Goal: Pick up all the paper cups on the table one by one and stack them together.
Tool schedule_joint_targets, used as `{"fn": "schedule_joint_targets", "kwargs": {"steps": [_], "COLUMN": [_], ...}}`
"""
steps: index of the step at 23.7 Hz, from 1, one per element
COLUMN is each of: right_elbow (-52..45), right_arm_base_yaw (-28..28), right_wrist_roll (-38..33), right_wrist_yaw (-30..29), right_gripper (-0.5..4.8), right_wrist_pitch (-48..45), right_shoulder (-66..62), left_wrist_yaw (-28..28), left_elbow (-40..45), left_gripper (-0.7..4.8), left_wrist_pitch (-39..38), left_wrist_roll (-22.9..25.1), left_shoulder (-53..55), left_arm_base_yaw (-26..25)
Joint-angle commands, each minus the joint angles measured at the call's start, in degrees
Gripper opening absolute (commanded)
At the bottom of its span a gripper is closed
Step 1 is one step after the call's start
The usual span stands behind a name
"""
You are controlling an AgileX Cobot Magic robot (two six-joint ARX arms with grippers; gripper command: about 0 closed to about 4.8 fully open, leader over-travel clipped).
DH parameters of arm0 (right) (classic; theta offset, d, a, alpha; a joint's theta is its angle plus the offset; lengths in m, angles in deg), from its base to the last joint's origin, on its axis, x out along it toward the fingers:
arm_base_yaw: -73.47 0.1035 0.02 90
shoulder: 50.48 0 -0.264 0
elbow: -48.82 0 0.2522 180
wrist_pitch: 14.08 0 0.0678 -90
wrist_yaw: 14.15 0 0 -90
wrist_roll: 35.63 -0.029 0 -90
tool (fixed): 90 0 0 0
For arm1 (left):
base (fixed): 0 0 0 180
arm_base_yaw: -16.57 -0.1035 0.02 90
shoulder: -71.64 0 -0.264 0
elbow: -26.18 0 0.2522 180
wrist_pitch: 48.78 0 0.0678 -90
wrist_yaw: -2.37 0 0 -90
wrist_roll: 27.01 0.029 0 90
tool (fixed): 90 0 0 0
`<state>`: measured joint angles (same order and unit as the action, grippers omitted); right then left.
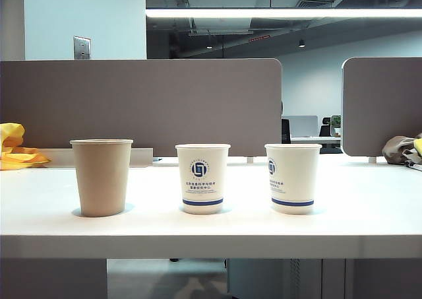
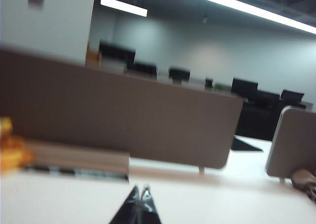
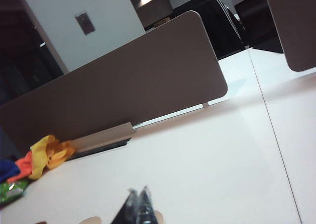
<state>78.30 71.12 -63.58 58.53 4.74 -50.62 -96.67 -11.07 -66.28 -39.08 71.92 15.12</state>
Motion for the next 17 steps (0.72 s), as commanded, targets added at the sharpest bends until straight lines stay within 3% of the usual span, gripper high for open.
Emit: {"fn": "schedule_joint_targets", "kwargs": {"steps": [1, 4, 6, 12, 17], "right_elbow": [8.9, 21.4, 27.7, 39.6, 48.5], "right_arm_base_yaw": [-0.1, 0.0, 0.0, 0.6, 6.1], "right_wrist_roll": [10.4, 28.4, 36.1, 40.2, 40.2], "right_wrist_yaw": [-5.2, -8.3, -8.3, -8.3, -7.6], "right_gripper": [-0.01, -0.01, -0.01, -0.01, -0.01], "right_wrist_pitch": [10.0, 29.0, 37.1, 44.1, 45.9], "right_shoulder": [-1.6, -9.5, -16.1, -36.0, -51.8], "left_wrist_yaw": [0.0, -2.6, -3.5, -13.0, -20.8], "left_elbow": [-7.7, -19.2, -24.3, -28.6, -28.6], "left_gripper": [-0.05, -0.06, -0.06, -0.06, -0.06], "left_wrist_pitch": [-5.5, -23.8, -31.9, -35.6, -34.9], "left_wrist_roll": [3.8, 8.0, 9.3, 6.8, 6.6], "left_shoulder": [0.9, 7.2, 13.1, 29.8, 43.6], "left_arm_base_yaw": [-0.1, 0.0, 0.0, 0.0, 0.2]}}
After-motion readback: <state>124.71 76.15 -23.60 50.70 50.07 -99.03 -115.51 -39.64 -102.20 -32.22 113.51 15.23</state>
